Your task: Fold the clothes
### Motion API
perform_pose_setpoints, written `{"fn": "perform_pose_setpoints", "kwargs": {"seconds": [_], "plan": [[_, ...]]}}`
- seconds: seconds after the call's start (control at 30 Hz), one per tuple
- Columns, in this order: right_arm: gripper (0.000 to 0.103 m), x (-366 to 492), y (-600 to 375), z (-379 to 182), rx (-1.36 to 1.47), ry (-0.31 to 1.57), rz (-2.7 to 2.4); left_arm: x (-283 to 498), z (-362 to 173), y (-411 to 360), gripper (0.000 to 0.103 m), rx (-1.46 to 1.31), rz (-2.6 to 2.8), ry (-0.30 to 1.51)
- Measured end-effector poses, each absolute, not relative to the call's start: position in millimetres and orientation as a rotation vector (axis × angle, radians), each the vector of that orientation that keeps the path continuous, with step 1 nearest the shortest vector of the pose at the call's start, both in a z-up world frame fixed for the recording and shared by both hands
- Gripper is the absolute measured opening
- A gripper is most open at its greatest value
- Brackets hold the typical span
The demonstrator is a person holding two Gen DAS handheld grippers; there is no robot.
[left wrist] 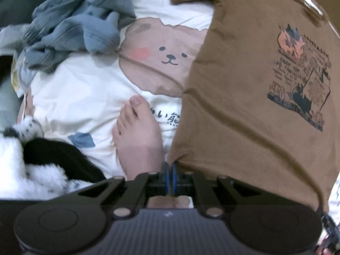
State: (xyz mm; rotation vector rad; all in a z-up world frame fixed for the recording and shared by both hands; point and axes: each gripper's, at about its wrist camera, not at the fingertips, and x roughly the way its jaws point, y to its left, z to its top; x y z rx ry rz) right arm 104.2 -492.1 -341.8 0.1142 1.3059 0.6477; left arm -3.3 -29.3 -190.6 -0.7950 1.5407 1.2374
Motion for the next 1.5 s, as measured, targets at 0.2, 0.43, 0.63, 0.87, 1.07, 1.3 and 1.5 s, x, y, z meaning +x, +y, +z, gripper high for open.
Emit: {"fn": "perform_pose_setpoints", "kwargs": {"seconds": [0.2, 0.43, 0.63, 0.87, 1.07, 1.3, 1.5], "plan": [[0.009, 107.1, -503.2, -315.5, 0.19, 1.402, 0.663, 13.8, -194.2, -29.6, 0.003, -0.699, 1.16, 1.655], [0.009, 111.9, -511.7, -323.1, 0.185, 1.48, 0.581, 12.2, -218.2, -33.0, 0.003, -0.605, 1.094, 1.805], [0.008, 108.7, -509.7, -333.5, 0.189, 1.518, 0.566, 7.8, -215.0, -33.6, 0.003, -0.6, 1.072, 1.83], [0.006, 110.2, -513.9, -315.1, 0.192, 1.508, 0.59, 19.3, -203.0, -36.8, 0.003, -0.551, 1.032, 1.863], [0.004, 112.3, -512.0, -322.4, 0.174, 1.522, 0.573, 17.0, -229.7, -38.1, 0.003, -0.514, 1.002, 1.945], [0.01, 114.9, -511.5, -331.1, 0.166, 1.53, 0.543, 8.7, -275.6, -35.2, 0.005, -0.487, 0.95, 2.038], [0.051, 115.0, -516.8, -329.5, 0.219, 1.471, 0.525, 15.5, -278.3, -29.5, 0.017, -0.447, 0.93, 2.032]]}}
